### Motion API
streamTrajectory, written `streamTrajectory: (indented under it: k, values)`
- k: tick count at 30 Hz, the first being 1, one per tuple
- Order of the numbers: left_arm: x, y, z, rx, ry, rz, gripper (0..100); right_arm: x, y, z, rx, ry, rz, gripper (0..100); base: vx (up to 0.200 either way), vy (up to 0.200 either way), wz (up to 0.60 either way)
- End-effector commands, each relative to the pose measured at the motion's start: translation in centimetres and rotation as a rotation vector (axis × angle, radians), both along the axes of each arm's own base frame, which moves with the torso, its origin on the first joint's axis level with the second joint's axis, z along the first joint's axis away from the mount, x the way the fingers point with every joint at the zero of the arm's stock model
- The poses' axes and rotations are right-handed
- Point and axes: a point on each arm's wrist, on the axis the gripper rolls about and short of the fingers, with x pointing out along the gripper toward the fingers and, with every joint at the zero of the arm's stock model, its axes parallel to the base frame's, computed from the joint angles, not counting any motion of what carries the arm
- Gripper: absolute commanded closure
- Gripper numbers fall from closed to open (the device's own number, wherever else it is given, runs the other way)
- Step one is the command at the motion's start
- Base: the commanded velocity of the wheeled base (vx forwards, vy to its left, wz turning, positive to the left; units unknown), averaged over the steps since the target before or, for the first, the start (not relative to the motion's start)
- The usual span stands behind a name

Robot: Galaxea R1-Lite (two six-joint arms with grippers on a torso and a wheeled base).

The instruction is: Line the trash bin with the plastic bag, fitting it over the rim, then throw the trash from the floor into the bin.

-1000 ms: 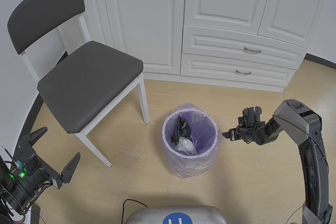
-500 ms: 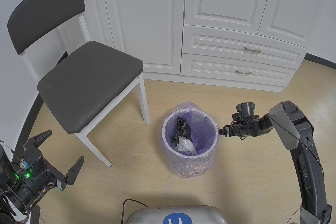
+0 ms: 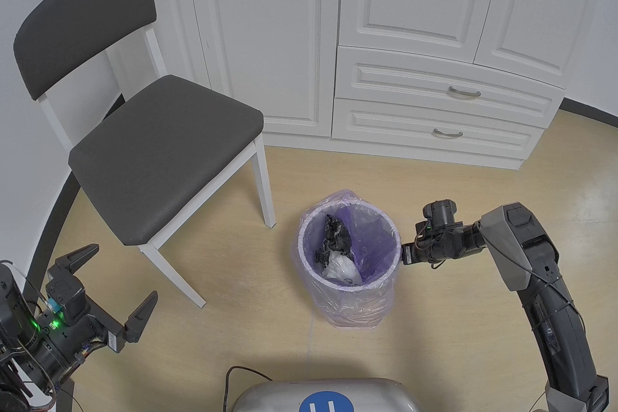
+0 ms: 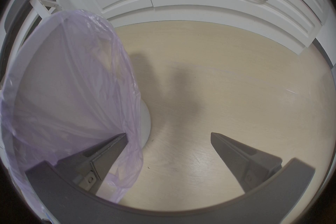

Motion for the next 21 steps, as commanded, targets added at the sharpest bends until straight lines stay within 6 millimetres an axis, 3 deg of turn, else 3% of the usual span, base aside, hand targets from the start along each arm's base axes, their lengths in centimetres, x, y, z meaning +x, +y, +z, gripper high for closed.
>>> streamTrajectory:
  k: [1, 6, 7, 8, 13, 21]
  values:
    - [0.0, 0.0, 0.0, 0.000, -0.001, 0.000, 0, 0.0, -0.3, -0.3, 0.002, 0.004, -0.009, 0, 0.000, 0.000, 0.00]
    - [0.0, 0.0, -0.1, 0.002, 0.003, 0.000, 0, 0.5, -0.4, 2.3, 0.039, -0.029, -0.051, 0, 0.000, 0.000, 0.00]
    - [0.0, 0.0, -0.1, 0.002, 0.002, 0.000, 0, 0.6, -0.8, 4.6, 0.049, -0.058, -0.063, 0, 0.000, 0.000, 0.00]
    - [-0.1, 0.0, 0.0, 0.001, 0.000, 0.000, 0, 0.3, -1.2, 5.6, 0.049, -0.062, -0.069, 0, 0.000, 0.000, 0.00]
    - [-0.2, 0.1, 0.1, -0.004, -0.009, -0.001, 0, -2.6, -2.7, 9.5, 0.027, -0.027, -0.068, 0, 0.000, 0.000, 0.00]
    - [-0.3, 0.1, -0.8, 0.018, 0.035, -0.001, 0, -7.8, -5.0, 12.9, -0.012, -0.041, -0.074, 0, 0.000, 0.000, 0.00]
